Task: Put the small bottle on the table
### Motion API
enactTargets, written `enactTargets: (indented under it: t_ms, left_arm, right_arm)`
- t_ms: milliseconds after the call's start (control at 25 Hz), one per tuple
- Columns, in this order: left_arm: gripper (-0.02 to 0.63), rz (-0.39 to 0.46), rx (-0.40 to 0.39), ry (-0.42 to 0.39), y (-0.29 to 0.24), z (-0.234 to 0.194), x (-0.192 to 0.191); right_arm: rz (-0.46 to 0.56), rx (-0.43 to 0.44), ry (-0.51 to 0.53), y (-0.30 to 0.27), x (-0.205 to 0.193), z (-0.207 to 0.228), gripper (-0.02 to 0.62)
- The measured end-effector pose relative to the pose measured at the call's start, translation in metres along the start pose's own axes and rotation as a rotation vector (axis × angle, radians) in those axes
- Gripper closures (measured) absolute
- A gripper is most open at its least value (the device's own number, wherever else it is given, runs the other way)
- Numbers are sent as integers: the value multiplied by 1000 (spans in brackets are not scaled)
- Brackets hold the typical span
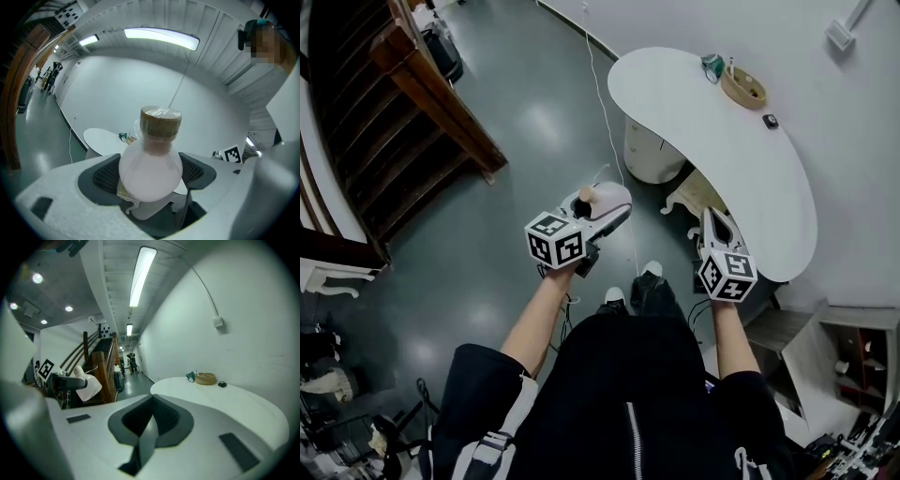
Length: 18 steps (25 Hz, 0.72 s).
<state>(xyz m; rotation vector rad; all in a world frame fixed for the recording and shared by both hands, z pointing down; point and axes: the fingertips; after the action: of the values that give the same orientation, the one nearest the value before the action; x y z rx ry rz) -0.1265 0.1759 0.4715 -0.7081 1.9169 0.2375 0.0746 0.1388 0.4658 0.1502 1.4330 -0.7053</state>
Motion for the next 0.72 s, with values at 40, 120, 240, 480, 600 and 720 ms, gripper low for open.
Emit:
enactTargets:
  t_ms: [40,120,240,480,600,720]
  left_arm:
    - [219,-3,-3,2,-5,-5,1]
    - [219,-10,-10,3,-16,-14,4]
    - [219,-22,-12,-1,-34,-30,8]
    - [219,-36,-14,-11,-85,-68,32]
    - [219,-46,-14,-19,-122,-88,49]
    - [219,-54,-19,-21,-161,-105,67]
  right_arm:
    - [-2,-4,0,-6,1,3,594]
    - [-5,-10,-1,-19,4,9,594]
    - [-4,-11,-10,-42,8,19,594]
    - [-1,-12,-32,-100,20,47,594]
    - [3,-15,-47,-135,35,71,594]
    - [2,-17,-63,-169,50,96,594]
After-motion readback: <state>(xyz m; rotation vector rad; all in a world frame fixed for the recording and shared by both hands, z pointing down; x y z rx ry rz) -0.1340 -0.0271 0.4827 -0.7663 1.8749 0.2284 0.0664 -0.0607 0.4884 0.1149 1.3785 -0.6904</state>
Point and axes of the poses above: the fingertips, and each gripper's own axes: y backward along the fingers, z to its right, x out of its top, and after that the axes turned 2 degrees about -y, right-handed
